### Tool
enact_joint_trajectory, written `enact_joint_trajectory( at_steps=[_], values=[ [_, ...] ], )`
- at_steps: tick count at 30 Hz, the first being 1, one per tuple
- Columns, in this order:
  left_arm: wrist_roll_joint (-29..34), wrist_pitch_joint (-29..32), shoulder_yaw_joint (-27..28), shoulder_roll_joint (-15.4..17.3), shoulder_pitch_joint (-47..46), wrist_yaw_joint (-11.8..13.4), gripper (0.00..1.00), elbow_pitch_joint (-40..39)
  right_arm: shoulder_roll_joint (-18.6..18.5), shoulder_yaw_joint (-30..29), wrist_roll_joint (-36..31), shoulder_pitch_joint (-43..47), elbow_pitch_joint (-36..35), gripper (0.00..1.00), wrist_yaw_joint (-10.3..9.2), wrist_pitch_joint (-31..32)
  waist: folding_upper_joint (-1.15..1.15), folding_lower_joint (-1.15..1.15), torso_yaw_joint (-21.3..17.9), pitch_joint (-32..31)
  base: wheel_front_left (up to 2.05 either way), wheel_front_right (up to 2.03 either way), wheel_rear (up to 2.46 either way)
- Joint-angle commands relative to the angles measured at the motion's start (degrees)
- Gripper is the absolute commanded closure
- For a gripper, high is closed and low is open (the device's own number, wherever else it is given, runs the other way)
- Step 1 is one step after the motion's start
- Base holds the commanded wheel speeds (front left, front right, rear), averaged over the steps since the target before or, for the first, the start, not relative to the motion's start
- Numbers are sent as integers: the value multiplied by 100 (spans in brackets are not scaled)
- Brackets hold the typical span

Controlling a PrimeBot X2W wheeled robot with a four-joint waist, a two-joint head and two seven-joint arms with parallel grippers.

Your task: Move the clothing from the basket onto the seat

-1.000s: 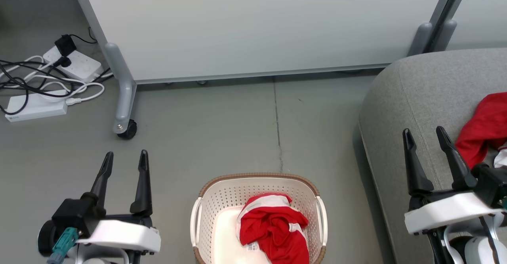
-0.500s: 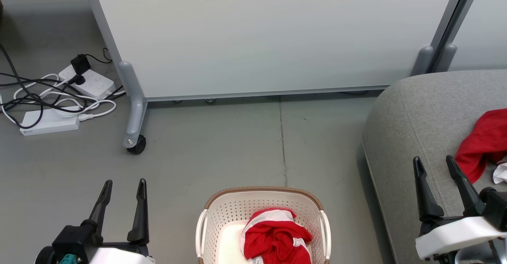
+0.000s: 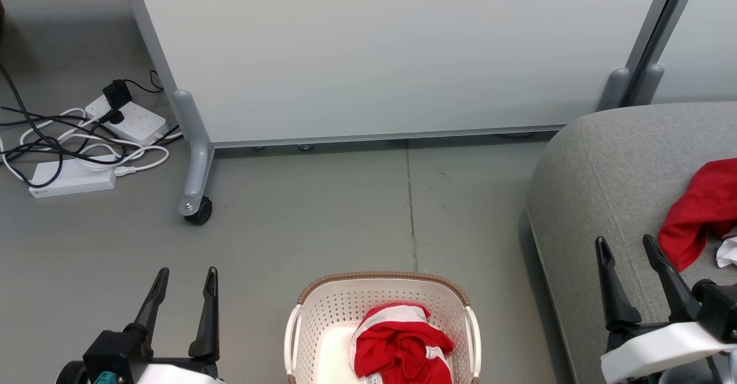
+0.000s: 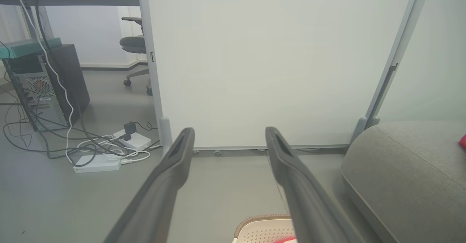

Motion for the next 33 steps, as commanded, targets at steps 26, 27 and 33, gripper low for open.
enact_joint_trajectory(
  at_steps=[26, 27, 33],
  values=[
    [276, 31, -299, -162, -1247, -109, 0, 99, -25, -52, 3, -467, -453, 0, 3, 39, 0, 0, -108, 1073, 0, 0, 0],
    [276, 31, -299, -162, -1247, -109, 0, 99, -25, -52, 3, -467, -453, 0, 3, 39, 0, 0, -108, 1073, 0, 0, 0],
    [486, 137, -703, -515, -2385, -389, 0, 684, -24, 14, -36, -1076, -700, 0, 3, -43, 0, 0, -385, 2262, 0, 0, 0]
  ],
)
